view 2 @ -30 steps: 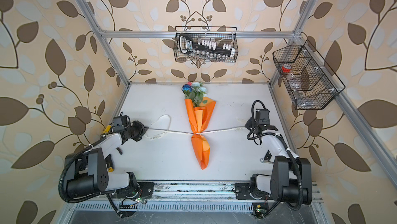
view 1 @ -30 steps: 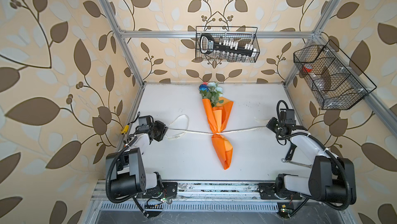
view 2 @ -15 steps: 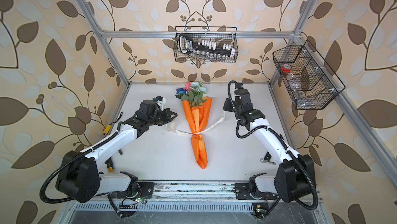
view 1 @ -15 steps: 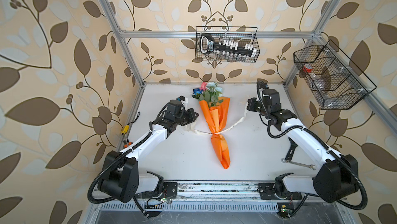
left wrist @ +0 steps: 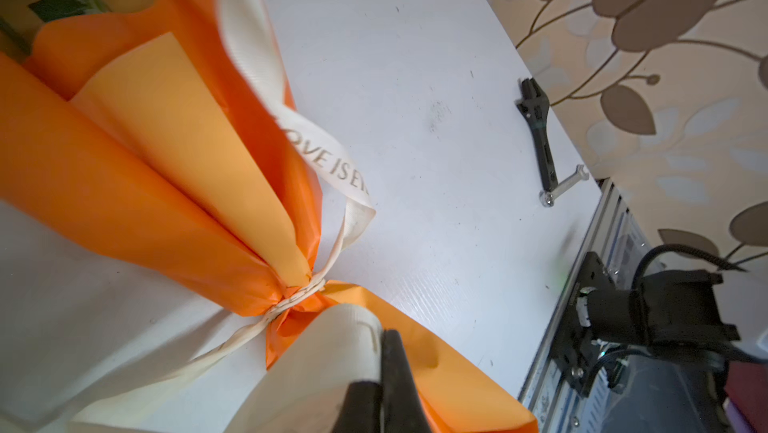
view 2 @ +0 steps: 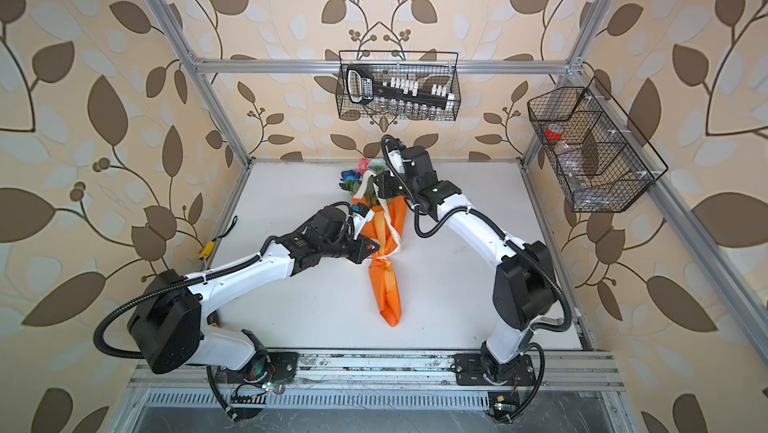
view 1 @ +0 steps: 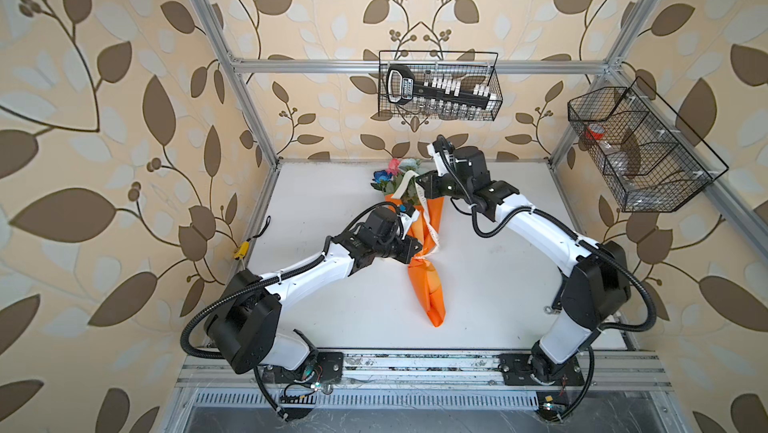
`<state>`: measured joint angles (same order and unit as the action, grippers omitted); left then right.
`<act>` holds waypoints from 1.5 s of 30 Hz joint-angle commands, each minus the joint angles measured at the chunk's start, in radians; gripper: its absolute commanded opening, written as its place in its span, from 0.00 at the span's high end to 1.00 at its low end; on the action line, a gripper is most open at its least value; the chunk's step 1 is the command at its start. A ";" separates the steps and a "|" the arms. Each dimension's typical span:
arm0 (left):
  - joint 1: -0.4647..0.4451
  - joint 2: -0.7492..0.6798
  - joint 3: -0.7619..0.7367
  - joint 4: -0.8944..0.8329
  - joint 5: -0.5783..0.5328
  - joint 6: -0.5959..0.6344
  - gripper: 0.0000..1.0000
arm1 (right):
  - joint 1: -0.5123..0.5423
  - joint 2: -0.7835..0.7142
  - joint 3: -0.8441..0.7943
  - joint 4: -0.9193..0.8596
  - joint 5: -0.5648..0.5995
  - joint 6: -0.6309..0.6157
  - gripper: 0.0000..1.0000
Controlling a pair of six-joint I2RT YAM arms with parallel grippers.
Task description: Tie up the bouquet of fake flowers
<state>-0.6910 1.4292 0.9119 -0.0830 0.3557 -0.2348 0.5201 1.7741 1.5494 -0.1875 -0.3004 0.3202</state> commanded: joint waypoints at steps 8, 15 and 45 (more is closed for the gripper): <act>-0.158 0.005 0.037 0.022 -0.165 0.360 1.00 | 0.132 0.339 0.356 -0.170 -0.401 -0.059 1.00; -0.176 0.038 0.043 -0.015 -0.203 0.391 1.00 | 0.200 0.388 0.386 -0.311 -0.535 -0.178 1.00; -0.039 0.056 0.081 0.021 -0.213 0.081 1.00 | -0.253 -0.526 -0.465 -0.126 0.407 0.310 0.44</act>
<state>-0.7860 1.4773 0.9409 -0.1005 0.1322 -0.0330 0.2436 1.3499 1.1828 -0.3450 -0.0597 0.5556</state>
